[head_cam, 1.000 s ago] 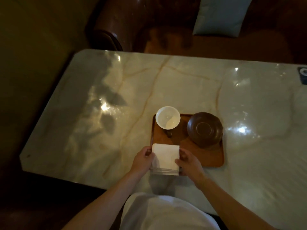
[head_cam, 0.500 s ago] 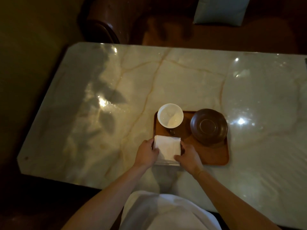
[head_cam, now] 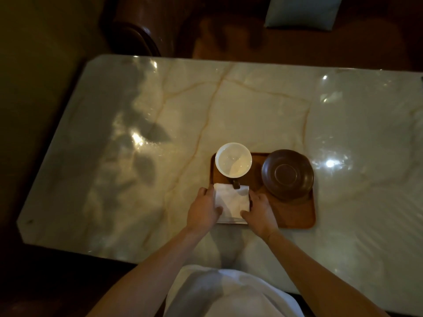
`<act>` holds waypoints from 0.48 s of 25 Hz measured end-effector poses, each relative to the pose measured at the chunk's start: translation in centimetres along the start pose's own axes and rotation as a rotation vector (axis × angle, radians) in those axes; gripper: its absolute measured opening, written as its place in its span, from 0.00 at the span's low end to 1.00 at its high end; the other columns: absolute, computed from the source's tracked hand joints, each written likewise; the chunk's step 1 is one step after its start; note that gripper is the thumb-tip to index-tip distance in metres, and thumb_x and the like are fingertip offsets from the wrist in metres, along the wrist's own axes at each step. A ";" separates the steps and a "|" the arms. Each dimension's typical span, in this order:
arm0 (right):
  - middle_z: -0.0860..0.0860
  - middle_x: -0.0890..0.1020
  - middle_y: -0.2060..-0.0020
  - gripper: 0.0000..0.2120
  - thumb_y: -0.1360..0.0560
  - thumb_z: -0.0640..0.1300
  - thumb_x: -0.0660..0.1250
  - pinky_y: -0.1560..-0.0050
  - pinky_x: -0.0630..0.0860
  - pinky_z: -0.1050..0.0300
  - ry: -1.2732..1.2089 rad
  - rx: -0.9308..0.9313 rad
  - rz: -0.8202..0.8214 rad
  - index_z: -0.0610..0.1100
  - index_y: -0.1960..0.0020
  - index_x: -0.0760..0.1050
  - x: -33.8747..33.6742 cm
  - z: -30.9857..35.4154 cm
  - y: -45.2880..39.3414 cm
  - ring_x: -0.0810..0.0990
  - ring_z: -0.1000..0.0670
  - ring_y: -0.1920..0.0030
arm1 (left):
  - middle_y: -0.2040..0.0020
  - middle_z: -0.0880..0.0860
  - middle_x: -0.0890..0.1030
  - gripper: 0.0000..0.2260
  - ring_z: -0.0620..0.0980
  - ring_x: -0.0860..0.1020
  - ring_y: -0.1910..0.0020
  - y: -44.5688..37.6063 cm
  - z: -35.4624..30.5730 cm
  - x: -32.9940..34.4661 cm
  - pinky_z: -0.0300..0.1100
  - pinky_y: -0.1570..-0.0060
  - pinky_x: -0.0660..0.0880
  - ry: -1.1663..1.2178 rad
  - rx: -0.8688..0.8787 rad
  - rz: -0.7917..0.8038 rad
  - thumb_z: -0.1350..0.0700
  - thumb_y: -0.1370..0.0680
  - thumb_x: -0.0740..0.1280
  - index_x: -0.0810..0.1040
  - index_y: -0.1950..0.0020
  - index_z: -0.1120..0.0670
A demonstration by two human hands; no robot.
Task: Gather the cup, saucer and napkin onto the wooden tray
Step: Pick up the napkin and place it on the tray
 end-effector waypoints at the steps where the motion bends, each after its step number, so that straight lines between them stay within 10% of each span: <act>1: 0.44 0.70 0.36 0.30 0.26 0.39 0.68 0.39 0.69 0.60 0.029 -0.008 -0.006 0.45 0.27 0.61 0.1 0.0 0.0 0.73 0.46 0.40 | 0.40 0.53 0.74 0.30 0.52 0.78 0.48 0.0 0.0 0.1 0.41 0.53 0.74 -0.022 0.006 -0.009 0.52 0.27 0.72 0.64 0.29 0.51; 12: 0.47 0.63 0.33 0.33 0.23 0.49 0.66 0.49 0.76 0.58 0.218 -0.014 -0.024 0.48 0.24 0.53 0.8 -0.8 0.1 0.76 0.47 0.42 | 0.40 0.54 0.71 0.33 0.54 0.71 0.43 -0.2 0.6 -0.4 0.46 0.48 0.75 -0.281 0.125 -0.065 0.44 0.29 0.72 0.64 0.29 0.52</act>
Point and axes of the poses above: each hand's wrist, its own y-axis away from the middle knuckle, its own x-axis out of the palm, z = x × y, the point moved 2 cm from there along -y, towards the middle knuckle
